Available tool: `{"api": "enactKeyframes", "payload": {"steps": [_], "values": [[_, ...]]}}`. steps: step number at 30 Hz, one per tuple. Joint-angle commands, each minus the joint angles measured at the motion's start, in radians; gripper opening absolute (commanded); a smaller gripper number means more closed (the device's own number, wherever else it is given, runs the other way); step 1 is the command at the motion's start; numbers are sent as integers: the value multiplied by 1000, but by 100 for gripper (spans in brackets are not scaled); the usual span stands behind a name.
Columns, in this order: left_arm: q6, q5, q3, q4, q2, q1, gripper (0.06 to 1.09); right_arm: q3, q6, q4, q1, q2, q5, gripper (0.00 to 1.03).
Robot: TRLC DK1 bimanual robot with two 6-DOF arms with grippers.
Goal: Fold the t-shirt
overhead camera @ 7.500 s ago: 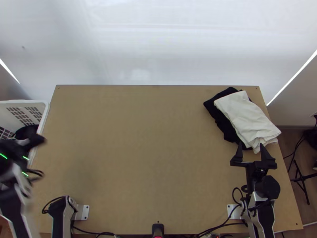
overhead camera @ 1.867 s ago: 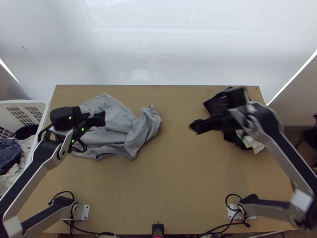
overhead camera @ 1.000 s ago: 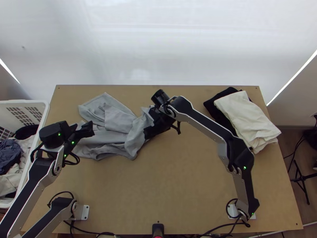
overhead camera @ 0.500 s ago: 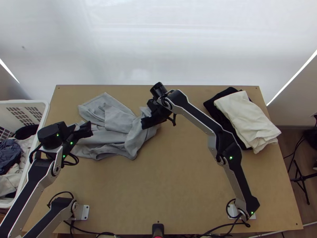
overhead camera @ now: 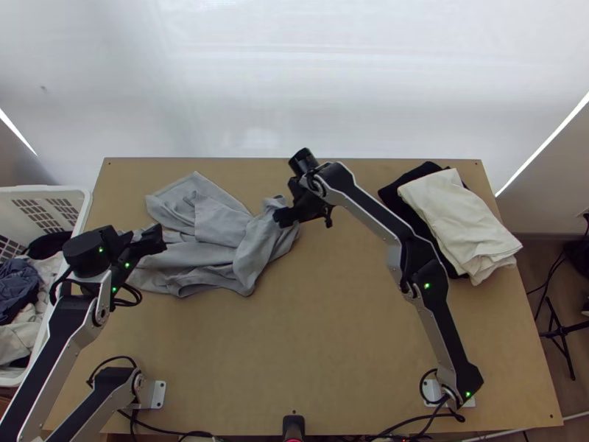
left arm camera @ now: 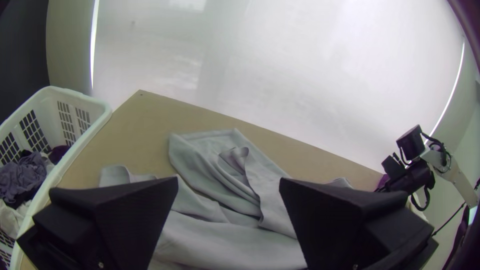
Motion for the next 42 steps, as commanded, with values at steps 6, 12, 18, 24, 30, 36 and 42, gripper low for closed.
{"api": "enactKeyframes", "payload": {"steps": [6, 12, 18, 24, 30, 36, 42], "values": [[17, 3, 8, 8, -1, 27, 104, -7, -7, -31, -49, -62, 58, 77], [19, 3, 8, 16, 3, 29, 104, -5, -20, -31, -41, -87, 56, 72], [20, 3, 14, 19, 3, 29, 104, -11, -15, -34, -37, -70, 56, 72], [23, 3, 14, 17, 0, 41, 104, 9, -18, -34, -28, -22, 55, 72], [25, 3, 14, 3, -7, 52, 104, 32, -15, -31, -15, 10, 55, 54], [25, 5, 14, 8, -6, 52, 104, 24, -83, -2, -24, -65, -7, 3], [23, 5, 13, 11, -1, 52, 104, 22, -26, 53, -95, -289, -56, 3]]}}
